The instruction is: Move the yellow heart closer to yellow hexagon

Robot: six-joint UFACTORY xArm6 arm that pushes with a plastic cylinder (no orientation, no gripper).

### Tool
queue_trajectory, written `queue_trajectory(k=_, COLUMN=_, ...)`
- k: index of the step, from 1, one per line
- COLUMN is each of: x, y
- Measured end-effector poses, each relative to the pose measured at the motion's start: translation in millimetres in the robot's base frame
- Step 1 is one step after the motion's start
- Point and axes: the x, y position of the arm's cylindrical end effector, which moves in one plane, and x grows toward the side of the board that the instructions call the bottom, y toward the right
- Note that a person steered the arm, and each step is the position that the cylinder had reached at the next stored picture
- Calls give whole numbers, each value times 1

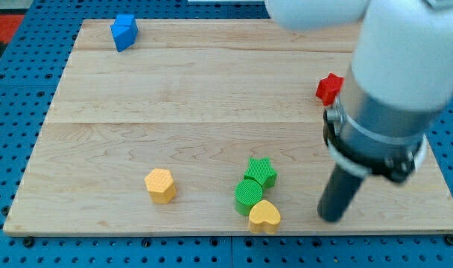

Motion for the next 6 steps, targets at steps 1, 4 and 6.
queue_trajectory(k=1, x=2, y=-11)
queue_trajectory(k=4, x=2, y=-111)
queue_trajectory(k=6, x=2, y=-210)
